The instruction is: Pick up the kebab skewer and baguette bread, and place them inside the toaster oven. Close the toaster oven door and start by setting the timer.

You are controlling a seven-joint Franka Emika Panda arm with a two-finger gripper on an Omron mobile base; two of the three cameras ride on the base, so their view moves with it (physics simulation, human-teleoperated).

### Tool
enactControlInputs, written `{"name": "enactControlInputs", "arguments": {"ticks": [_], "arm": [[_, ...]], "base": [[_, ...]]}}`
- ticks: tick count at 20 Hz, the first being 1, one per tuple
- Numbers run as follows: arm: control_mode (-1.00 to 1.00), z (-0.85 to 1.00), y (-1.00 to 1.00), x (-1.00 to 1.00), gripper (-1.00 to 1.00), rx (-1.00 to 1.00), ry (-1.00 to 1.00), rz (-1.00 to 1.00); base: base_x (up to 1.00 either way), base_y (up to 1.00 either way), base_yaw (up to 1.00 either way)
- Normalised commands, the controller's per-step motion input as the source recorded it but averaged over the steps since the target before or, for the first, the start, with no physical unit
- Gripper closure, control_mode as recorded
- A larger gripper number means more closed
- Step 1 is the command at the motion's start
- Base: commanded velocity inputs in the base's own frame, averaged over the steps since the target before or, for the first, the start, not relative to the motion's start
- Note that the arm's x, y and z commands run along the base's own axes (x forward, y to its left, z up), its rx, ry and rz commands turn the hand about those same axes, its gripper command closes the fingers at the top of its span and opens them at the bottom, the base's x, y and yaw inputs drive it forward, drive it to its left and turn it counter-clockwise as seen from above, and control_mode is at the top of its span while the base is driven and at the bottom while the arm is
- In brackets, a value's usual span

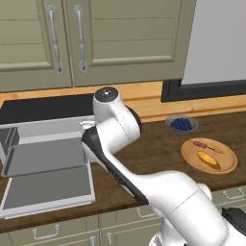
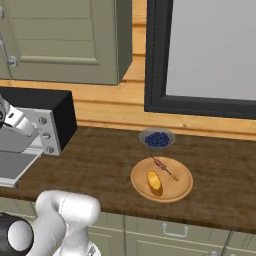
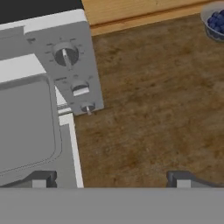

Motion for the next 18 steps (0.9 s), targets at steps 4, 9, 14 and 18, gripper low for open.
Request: {"name": "enactControlInputs", "arguments": {"ticks": [4,9,14,18], "arm": [[-1.0,0.0,-1.0,-0.14,-1.0,0.17,0.09,0.03],[-1.0,0.0,-1.0,-0.02,-1.0,0.18,0.11,0.09],[-1.0,-0.11,-1.0,0.04,-1.0,0.12,0.08,0.04],[-1.0,-0.19,-1.0,0.29,-1.0,0.02,0.05,0.05]], "base": [[0.0,0.0,0.0],[0.0,0.0,0.0],[0.0,0.0,0.0],[0.0,0.0,0.0]]}}
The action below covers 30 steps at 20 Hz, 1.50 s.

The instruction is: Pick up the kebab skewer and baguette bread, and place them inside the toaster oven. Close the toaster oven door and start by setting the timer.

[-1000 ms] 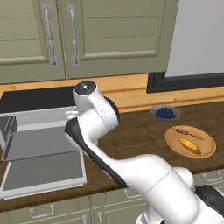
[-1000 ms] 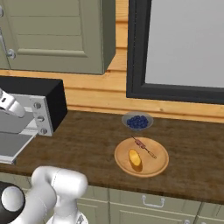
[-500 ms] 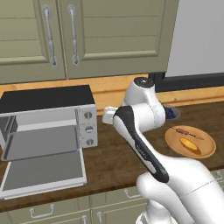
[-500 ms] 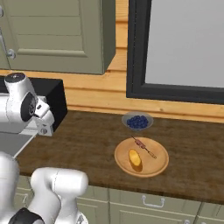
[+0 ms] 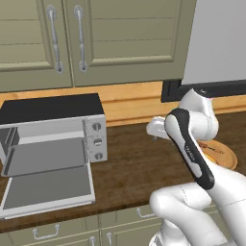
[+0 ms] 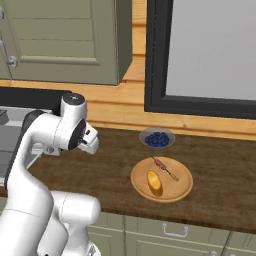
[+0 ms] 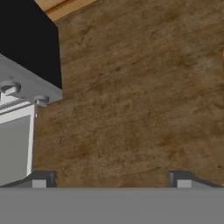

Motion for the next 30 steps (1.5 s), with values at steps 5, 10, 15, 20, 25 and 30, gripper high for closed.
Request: {"name": "enactControlInputs", "arguments": {"ticks": [5,10,15,20,25,30], "arm": [[-1.0,-0.08,-1.0,0.11,-1.0,0.0,0.0,0.05],[-1.0,-0.05,-1.0,0.01,-1.0,0.0,0.01,0.03],[-1.0,0.0,-1.0,0.0,-1.0,0.0,0.12,0.05],[-1.0,-0.02,-0.75,0.0,-1.0,-0.03,0.32,0.0],[-1.0,-0.46,-0.52,0.08,-1.0,-0.24,0.27,0.0],[-1.0,-0.2,-0.09,0.19,-1.0,-0.12,0.04,0.04]], "base": [[0.0,0.0,0.0],[0.0,0.0,0.0],[0.0,0.0,0.0],[0.0,0.0,0.0],[0.0,0.0,0.0],[0.0,0.0,0.0]]}}
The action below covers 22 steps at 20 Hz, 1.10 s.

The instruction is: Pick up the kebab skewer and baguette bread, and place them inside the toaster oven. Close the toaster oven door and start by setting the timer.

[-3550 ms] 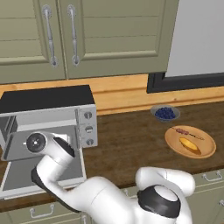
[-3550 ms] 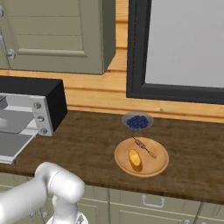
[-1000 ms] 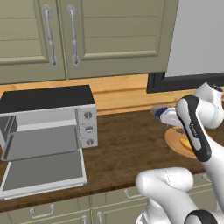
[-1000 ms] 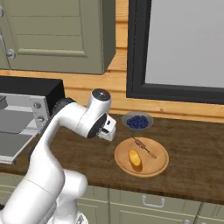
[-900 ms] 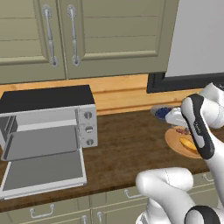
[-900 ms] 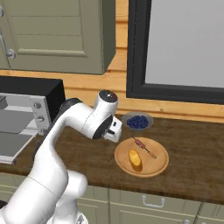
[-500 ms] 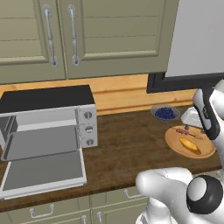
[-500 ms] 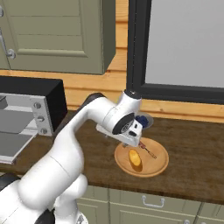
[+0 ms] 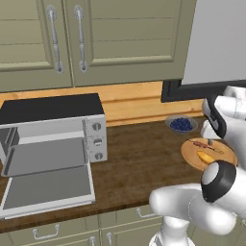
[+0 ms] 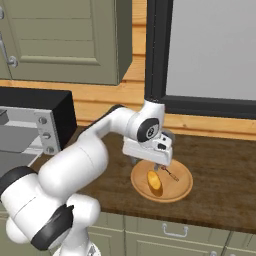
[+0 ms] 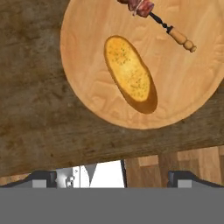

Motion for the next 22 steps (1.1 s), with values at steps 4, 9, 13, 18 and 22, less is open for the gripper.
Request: {"name": "enactControlInputs", "arguments": {"ticks": [4,9,13,18,22], "arm": [[-1.0,-0.32,-0.01,0.44,-1.0,0.0,-0.01,0.08],[-1.0,-0.54,-0.23,0.42,-1.0,0.0,-0.09,0.19],[-1.0,-0.49,-0.04,0.02,-1.0,0.0,-0.01,0.18],[-1.0,-0.45,0.0,0.09,-1.0,0.0,0.0,0.01],[-1.0,-0.35,0.0,0.16,-1.0,0.0,-0.03,0.0]], "base": [[0.0,0.0,0.0],[0.0,0.0,0.0],[0.0,0.0,0.0],[0.0,0.0,0.0],[0.0,0.0,0.0]]}}
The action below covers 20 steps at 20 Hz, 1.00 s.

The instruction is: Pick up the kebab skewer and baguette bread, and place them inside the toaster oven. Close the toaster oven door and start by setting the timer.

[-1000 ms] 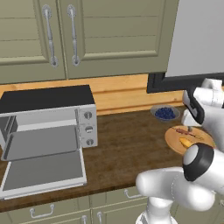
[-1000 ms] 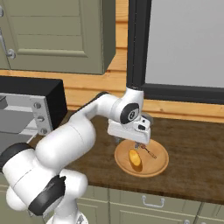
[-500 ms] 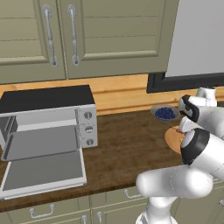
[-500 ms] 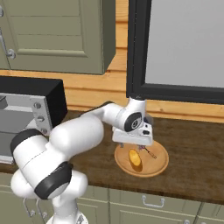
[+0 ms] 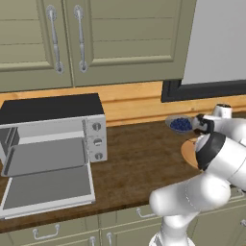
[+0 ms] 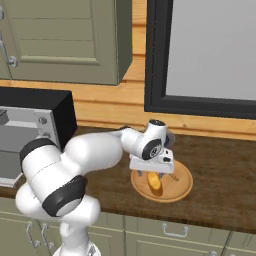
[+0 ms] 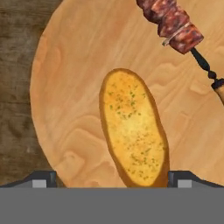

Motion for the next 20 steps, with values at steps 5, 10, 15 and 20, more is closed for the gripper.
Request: {"name": "enactControlInputs", "arguments": {"ticks": [5,10,15,20], "arm": [[-1.0,-0.31,-0.08,0.04,-1.0,0.0,-0.02,0.0],[-1.0,-0.24,-0.15,0.12,-1.0,0.0,0.0,0.0],[-1.0,-0.14,-0.09,0.15,-1.0,0.0,-0.01,0.0],[-1.0,-0.15,-0.03,0.11,-1.0,0.0,0.0,0.0]], "base": [[0.0,0.0,0.0],[0.0,0.0,0.0],[0.0,0.0,0.0],[0.0,0.0,0.0]]}}
